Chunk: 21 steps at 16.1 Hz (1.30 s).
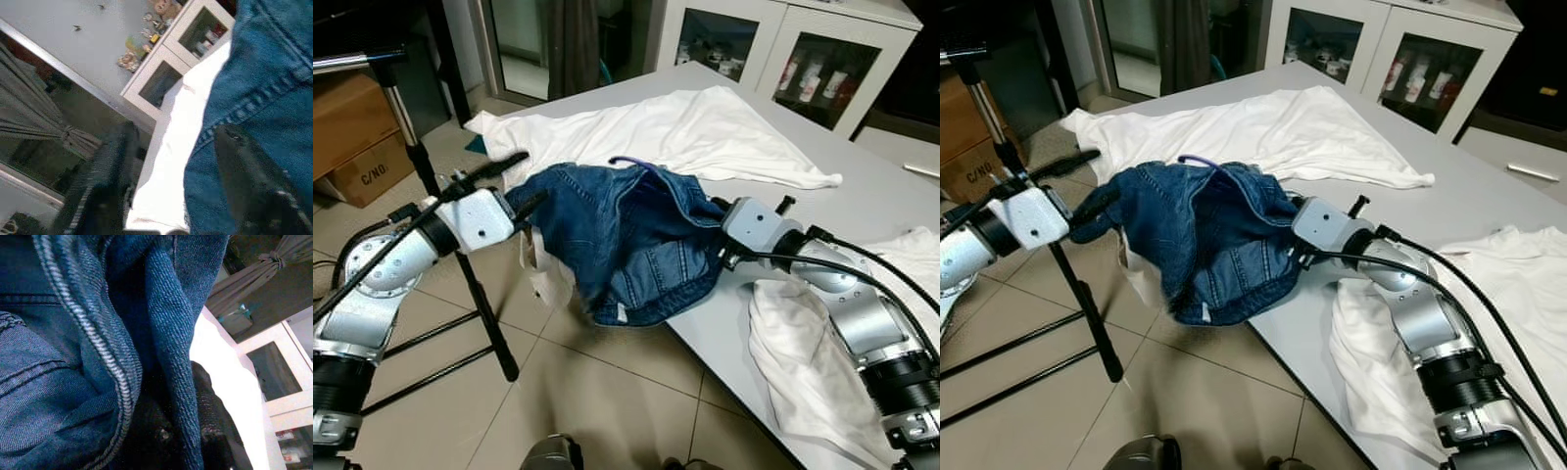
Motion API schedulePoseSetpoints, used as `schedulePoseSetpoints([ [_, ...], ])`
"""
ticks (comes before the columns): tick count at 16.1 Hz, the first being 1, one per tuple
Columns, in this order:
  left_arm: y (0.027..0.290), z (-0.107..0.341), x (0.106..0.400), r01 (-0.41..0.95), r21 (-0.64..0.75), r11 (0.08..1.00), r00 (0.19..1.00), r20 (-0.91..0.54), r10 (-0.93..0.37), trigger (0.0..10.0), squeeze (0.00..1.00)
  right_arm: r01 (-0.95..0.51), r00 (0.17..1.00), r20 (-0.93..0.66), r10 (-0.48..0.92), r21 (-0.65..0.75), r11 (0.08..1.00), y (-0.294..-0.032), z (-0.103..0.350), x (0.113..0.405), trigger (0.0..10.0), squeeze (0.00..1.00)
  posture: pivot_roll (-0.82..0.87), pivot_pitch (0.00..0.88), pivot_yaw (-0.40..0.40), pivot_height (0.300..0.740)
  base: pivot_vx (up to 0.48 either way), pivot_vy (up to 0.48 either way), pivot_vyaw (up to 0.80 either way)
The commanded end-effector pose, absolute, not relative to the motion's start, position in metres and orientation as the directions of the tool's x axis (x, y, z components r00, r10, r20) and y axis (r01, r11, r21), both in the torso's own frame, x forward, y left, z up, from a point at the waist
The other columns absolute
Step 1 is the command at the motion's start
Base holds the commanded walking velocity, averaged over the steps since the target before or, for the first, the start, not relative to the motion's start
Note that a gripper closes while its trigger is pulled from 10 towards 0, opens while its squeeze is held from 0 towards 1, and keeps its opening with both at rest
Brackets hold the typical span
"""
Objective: Hang hanger
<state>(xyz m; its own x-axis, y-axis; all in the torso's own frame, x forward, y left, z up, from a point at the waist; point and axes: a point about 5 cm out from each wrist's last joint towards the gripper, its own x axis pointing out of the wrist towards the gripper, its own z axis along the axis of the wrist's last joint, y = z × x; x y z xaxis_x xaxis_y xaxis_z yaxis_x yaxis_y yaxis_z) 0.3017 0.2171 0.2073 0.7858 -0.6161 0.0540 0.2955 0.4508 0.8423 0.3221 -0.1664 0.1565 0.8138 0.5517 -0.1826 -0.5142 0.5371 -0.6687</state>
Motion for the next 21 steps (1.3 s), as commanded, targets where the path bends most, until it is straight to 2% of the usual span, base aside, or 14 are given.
schedulePoseSetpoints([
  [1, 0.217, 0.217, 0.302, 0.277, 0.821, 0.499, 0.788, 0.103, -0.608, 10.0, 0.40, -0.498, 0.830, -0.179, 0.528, -0.663, 0.559, -0.172, 0.156, 0.322, 0.0, 0.00, 0.11, 0.042, -0.055, 0.740, 0.000, 0.000, 0.00],
  [2, 0.217, 0.219, 0.301, 0.285, 0.794, 0.537, 0.787, 0.126, -0.604, 10.0, 0.00, -0.498, 0.831, -0.179, 0.527, -0.662, 0.560, -0.171, 0.156, 0.322, 0.0, 0.00, 0.10, 0.042, -0.054, 0.740, 0.000, 0.000, 0.00],
  [3, 0.217, 0.225, 0.295, 0.318, 0.674, 0.667, 0.781, 0.213, -0.587, 10.0, 0.00, -0.500, 0.830, -0.174, 0.530, -0.652, 0.570, -0.169, 0.156, 0.322, 0.0, 0.00, 0.10, 0.043, -0.054, 0.740, 0.000, 0.000, 0.00],
  [4, 0.218, 0.229, 0.291, 0.341, 0.563, 0.753, 0.780, 0.277, -0.561, 10.0, 0.00, -0.504, 0.829, -0.169, 0.533, -0.638, 0.582, -0.168, 0.158, 0.322, 0.0, 0.00, 0.10, 0.043, -0.054, 0.740, 0.000, 0.000, 0.00],
  [5, 0.215, 0.230, 0.282, 0.380, 0.358, 0.853, 0.779, 0.372, -0.504, 10.0, 0.00, -0.518, 0.824, -0.159, 0.544, -0.599, 0.610, -0.165, 0.160, 0.321, 0.0, 0.00, 0.11, 0.044, -0.054, 0.740, 0.000, 0.000, 0.00],
  [7, 0.194, 0.207, 0.266, 0.401, 0.054, 0.914, 0.821, 0.421, -0.385, 10.0, 0.00, -0.551, 0.809, -0.126, 0.574, -0.499, 0.669, -0.155, 0.166, 0.317, 0.0, 0.00, 0.12, 0.051, -0.058, 0.740, 0.000, 0.000, 0.00],
  [10, 0.183, 0.187, 0.256, 0.370, -0.108, 0.923, 0.874, 0.377, -0.306, 10.0, 0.00, -0.545, 0.821, -0.083, 0.565, -0.413, 0.730, -0.152, 0.169, 0.317, 0.0, 0.00, 0.13, 0.053, -0.066, 0.740, 0.000, 0.000, 0.00],
  [12, 0.188, 0.172, 0.252, 0.244, -0.164, 0.956, 0.930, 0.319, -0.183, 10.0, 0.00, -0.527, 0.831, 0.009, 0.556, -0.304, 0.793, -0.145, 0.180, 0.315, 10.0, 0.00, 0.13, 0.053, -0.068, 0.740, 0.000, 0.000, 0.00],
  [16, 0.184, 0.161, 0.252, 0.194, -0.189, 0.963, 0.950, 0.281, -0.137, 10.0, 0.00, -0.509, 0.845, 0.043, 0.532, -0.237, 0.827, -0.137, 0.181, 0.314, 10.0, 0.00, 0.12, 0.051, -0.063, 0.740, 0.000, 0.000, 0.00],
  [19, 0.181, 0.149, 0.250, 0.099, -0.205, 0.974, 0.972, 0.231, -0.051, 10.0, 0.00, -0.527, 0.831, 0.045, 0.554, -0.250, 0.812, -0.128, 0.183, 0.305, 10.0, 0.00, 0.11, 0.052, -0.058, 0.740, 0.000, 0.000, 0.00],
  [21, 0.182, 0.148, 0.249, 0.079, -0.202, 0.976, 0.974, 0.225, -0.033, 10.0, 0.00, -0.534, 0.827, 0.046, 0.561, -0.249, 0.808, -0.127, 0.183, 0.303, 10.0, 0.00, 0.10, 0.053, -0.059, 0.740, 0.000, 0.000, 0.80],
])
